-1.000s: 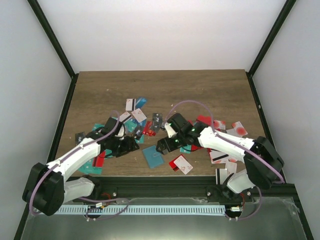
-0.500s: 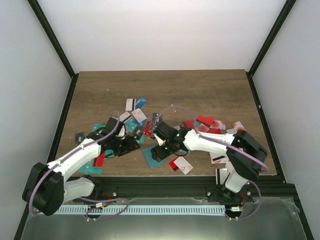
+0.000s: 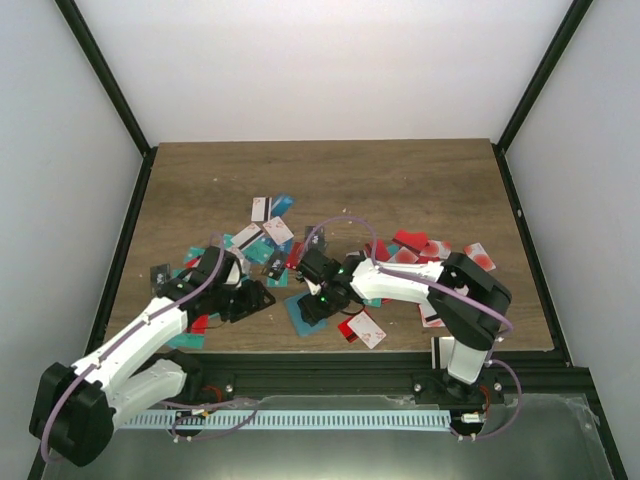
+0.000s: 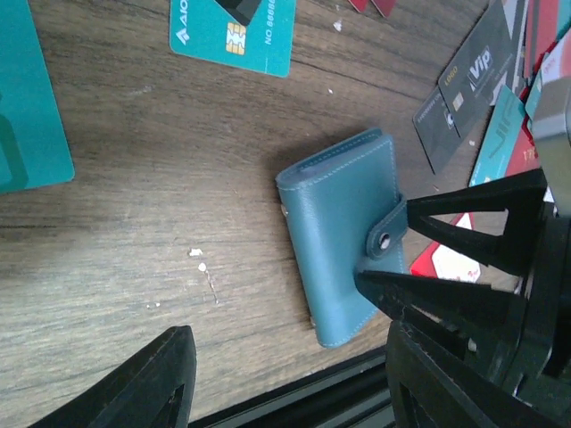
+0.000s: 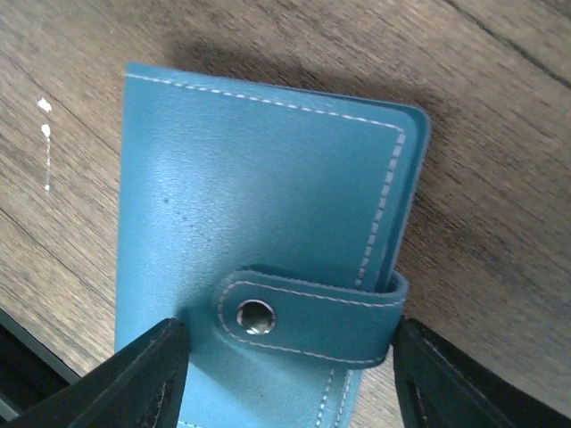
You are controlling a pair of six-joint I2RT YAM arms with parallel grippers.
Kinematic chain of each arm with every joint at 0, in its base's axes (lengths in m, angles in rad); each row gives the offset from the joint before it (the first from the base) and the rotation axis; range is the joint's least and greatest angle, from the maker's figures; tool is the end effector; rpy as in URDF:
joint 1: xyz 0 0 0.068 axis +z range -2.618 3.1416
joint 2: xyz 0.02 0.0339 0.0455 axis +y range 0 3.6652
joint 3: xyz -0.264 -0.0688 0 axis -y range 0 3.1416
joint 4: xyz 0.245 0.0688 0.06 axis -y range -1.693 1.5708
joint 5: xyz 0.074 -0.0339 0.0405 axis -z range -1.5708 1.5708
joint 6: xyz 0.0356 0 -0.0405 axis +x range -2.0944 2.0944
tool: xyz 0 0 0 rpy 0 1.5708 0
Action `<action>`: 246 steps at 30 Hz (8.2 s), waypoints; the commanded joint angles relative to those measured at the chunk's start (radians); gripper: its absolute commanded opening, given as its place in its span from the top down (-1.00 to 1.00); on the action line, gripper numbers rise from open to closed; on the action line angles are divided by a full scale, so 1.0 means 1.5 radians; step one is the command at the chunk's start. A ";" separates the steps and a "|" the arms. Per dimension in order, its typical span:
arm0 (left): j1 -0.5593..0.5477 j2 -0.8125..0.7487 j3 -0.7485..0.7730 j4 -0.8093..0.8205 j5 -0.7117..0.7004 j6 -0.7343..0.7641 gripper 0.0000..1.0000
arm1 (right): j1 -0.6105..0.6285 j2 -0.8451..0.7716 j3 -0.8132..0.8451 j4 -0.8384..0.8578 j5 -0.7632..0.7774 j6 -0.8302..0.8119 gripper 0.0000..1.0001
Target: Put the credit cards into the card holder
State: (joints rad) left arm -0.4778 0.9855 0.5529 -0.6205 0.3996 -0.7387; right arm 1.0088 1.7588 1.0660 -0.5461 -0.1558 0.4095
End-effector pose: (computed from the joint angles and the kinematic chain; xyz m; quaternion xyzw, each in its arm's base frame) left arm 0.1487 -0.0926 0.1925 -0.0729 0.9460 -0.3008 0.0962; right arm 0.1721 0.2837 0.1593 -0.3025 0.9357 0.1655 0.0750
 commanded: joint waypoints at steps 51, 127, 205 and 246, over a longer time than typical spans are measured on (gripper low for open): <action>-0.037 0.065 -0.129 0.394 0.143 -0.073 0.92 | -0.123 -0.182 -0.263 0.281 -0.286 0.098 0.07; -0.067 -0.158 0.026 0.633 0.272 -0.217 0.67 | -0.213 -0.258 -0.204 1.108 -0.805 0.660 0.99; -0.124 0.078 0.152 0.188 0.039 -0.059 0.92 | -0.111 -0.268 -0.057 0.032 -0.121 0.043 -0.70; -0.135 0.149 0.157 0.071 0.053 0.041 0.92 | -0.259 -0.347 -0.206 0.077 -0.346 0.003 -0.35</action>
State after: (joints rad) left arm -0.6788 1.1835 0.7780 -0.4931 0.4644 -0.7158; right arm 0.6186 1.2133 0.7860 -0.4950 -0.4843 0.4229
